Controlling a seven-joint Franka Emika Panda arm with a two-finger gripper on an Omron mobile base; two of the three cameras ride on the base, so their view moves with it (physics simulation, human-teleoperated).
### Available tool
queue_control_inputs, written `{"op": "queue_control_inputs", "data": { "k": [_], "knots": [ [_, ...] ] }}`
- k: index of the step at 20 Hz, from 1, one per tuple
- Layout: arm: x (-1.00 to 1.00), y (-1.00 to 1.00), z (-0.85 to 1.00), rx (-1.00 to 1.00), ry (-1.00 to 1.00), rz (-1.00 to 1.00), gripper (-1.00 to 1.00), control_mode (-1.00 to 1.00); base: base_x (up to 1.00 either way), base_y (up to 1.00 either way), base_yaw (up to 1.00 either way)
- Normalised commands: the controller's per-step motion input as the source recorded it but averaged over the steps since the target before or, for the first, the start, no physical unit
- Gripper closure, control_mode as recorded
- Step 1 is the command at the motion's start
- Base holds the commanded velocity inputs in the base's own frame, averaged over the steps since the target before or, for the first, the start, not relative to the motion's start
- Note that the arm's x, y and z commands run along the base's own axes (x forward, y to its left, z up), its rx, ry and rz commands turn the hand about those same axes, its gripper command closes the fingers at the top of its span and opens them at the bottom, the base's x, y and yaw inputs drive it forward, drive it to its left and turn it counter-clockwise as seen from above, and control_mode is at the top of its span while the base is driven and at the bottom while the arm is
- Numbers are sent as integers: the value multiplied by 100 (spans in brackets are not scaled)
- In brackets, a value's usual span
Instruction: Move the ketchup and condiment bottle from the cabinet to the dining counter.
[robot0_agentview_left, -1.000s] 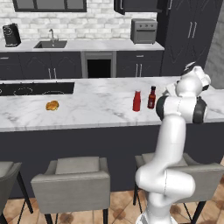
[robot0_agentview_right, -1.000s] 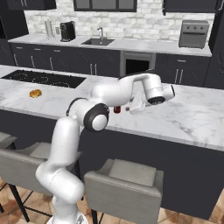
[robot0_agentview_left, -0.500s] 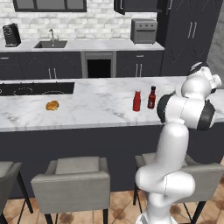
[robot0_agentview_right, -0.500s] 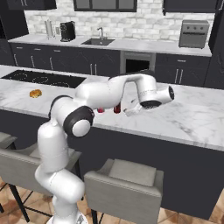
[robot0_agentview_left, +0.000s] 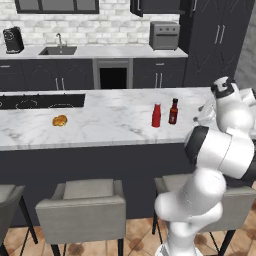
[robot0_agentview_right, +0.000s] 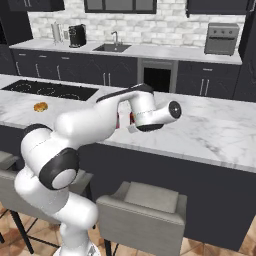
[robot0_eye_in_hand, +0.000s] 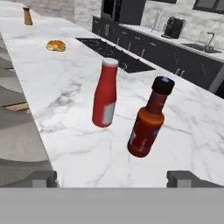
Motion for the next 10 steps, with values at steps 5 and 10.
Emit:
{"op": "queue_control_inputs", "data": {
  "k": [5, 10],
  "knots": [
    [-49, 10, 37, 0, 12, -18, -100, -100, 0, 0, 0],
    [-56, 14, 27, 1, 13, -19, -100, -100, 0, 0, 0]
  ]
}}
